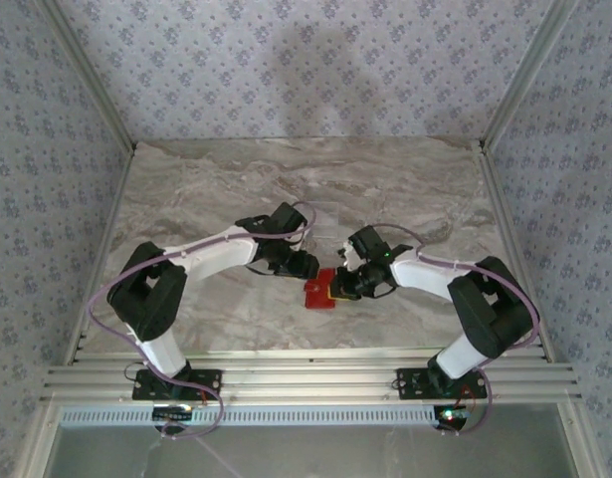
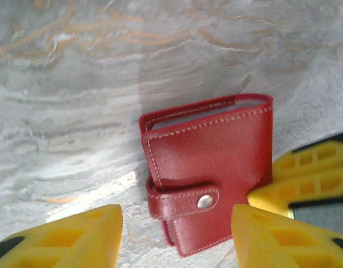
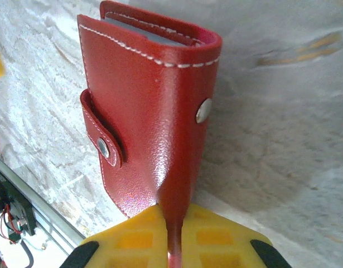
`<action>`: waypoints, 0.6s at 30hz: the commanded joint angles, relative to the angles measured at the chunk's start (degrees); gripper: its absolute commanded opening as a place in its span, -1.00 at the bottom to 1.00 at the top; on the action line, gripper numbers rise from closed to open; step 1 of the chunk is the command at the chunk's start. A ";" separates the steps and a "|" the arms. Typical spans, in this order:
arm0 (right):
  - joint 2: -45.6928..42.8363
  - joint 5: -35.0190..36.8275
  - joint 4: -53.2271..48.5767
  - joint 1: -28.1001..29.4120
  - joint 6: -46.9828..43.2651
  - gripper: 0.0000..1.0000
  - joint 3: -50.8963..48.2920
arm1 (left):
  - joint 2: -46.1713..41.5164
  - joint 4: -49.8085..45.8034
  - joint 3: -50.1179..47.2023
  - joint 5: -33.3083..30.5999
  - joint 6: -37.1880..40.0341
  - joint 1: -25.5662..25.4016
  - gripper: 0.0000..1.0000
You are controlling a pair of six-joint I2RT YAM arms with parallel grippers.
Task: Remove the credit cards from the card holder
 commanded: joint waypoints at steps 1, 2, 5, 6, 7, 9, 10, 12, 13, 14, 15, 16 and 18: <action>-0.63 -1.28 -4.59 -1.94 -4.22 -0.85 -0.09 | -1.61 -4.69 1.69 -2.67 15.95 -2.98 0.09; -0.54 -2.31 -5.18 -2.56 -5.09 -0.85 0.12 | -2.11 -3.85 1.29 -3.96 19.26 -4.44 0.08; -0.10 -4.73 -6.85 -4.08 -7.11 -0.88 0.48 | -3.09 -0.86 -0.42 -3.67 28.11 -7.52 0.07; -0.06 -5.43 -7.04 -4.42 -7.62 -0.88 0.53 | -3.38 0.57 -1.28 -3.72 30.60 -8.45 0.07; 0.10 -6.02 -7.57 -4.82 -8.20 -0.89 0.55 | -3.74 1.83 -2.21 -4.24 33.34 -9.53 0.07; 0.18 -6.89 -8.34 -5.26 -9.24 -0.90 0.81 | -4.19 4.30 -3.85 -7.57 36.28 -10.95 0.05; 0.23 -7.38 -8.85 -5.50 -9.75 -0.90 0.97 | -4.21 5.07 -4.37 -7.99 37.14 -10.99 0.04; 0.27 -8.41 -9.49 -5.79 -10.66 -0.90 1.09 | -3.96 6.17 -4.71 -8.68 38.40 -10.90 0.05; 0.43 -8.94 -9.83 -5.89 -11.16 -0.90 1.23 | -3.58 6.34 -4.69 -8.56 39.36 -10.90 0.05; 0.50 -9.51 -10.16 -5.92 -11.60 -0.91 1.38 | -3.18 6.31 -4.45 -8.31 40.24 -10.90 0.05; 0.71 -10.22 -10.40 -6.07 -12.01 -0.91 1.46 | -2.79 6.23 -4.33 -8.20 40.97 -10.90 0.05; 0.92 -10.75 -10.79 -6.21 -12.62 -0.91 1.59 | -2.32 6.14 -3.99 -7.79 41.75 -10.85 0.05; 1.22 -11.79 -11.59 -6.25 -13.71 -0.92 1.98 | -1.56 6.43 -3.87 -6.46 42.92 -10.68 0.05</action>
